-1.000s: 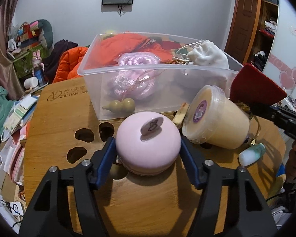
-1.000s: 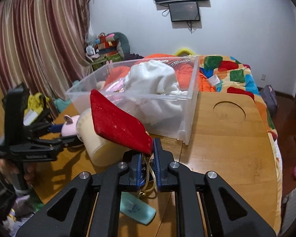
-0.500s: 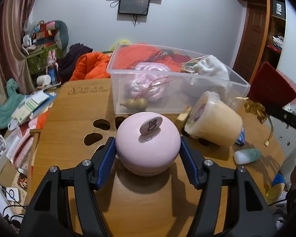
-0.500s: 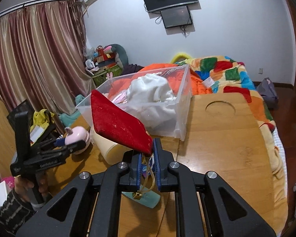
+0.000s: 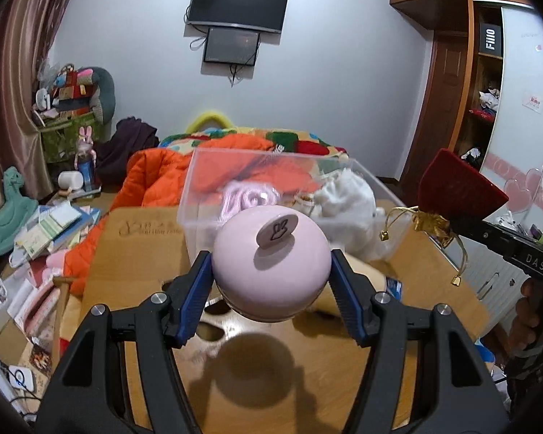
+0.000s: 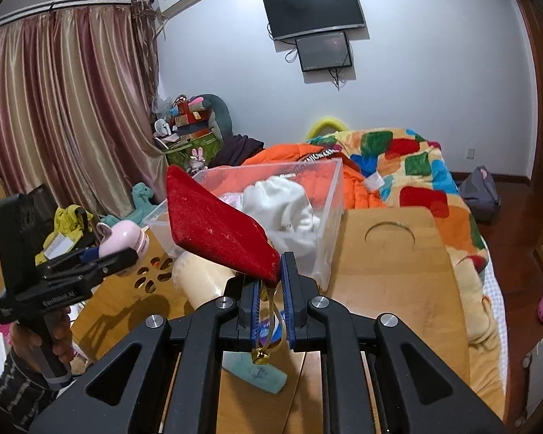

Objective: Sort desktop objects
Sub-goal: 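Grasp and lift the red pouch with the right tool while the left tool grasps the pink container, then carry the red pouch and pink container over the clear box with both tools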

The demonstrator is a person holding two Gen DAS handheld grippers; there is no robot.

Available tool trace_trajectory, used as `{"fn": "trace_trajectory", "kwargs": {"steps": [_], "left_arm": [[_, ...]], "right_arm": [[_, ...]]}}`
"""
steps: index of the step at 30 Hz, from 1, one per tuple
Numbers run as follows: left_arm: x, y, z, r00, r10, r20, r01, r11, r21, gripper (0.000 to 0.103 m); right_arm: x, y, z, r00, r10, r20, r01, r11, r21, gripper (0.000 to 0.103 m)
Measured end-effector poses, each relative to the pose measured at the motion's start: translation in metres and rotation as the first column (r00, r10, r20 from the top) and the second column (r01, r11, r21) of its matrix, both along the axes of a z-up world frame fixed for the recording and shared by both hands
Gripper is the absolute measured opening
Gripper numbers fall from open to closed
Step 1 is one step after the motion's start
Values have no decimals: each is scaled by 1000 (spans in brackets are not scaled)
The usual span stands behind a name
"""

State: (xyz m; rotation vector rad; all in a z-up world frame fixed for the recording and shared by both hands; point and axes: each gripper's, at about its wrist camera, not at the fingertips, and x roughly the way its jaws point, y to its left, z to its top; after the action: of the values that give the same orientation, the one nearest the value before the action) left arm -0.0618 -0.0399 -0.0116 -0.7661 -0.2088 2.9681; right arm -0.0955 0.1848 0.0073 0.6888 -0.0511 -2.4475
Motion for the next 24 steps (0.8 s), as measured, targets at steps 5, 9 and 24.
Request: {"fn": "trace_trajectory", "kwargs": {"steps": [5,9,24], "left_arm": [[-12,-7,12,1000,-1,-13,2,1000,12,63],[-22,-12,22,1000,6,-21,-5,1000,19,63],[-73,-16,39,999,19,-43,-19,1000,9,63]], "right_arm": [[-7,-6,13,1000,-4,-30,5,1000,16,10],[-17,-12,22,999,-2,-52,3,1000,24,10],[-70,-40,37,994,70,-80,-69,998,11,10]]}}
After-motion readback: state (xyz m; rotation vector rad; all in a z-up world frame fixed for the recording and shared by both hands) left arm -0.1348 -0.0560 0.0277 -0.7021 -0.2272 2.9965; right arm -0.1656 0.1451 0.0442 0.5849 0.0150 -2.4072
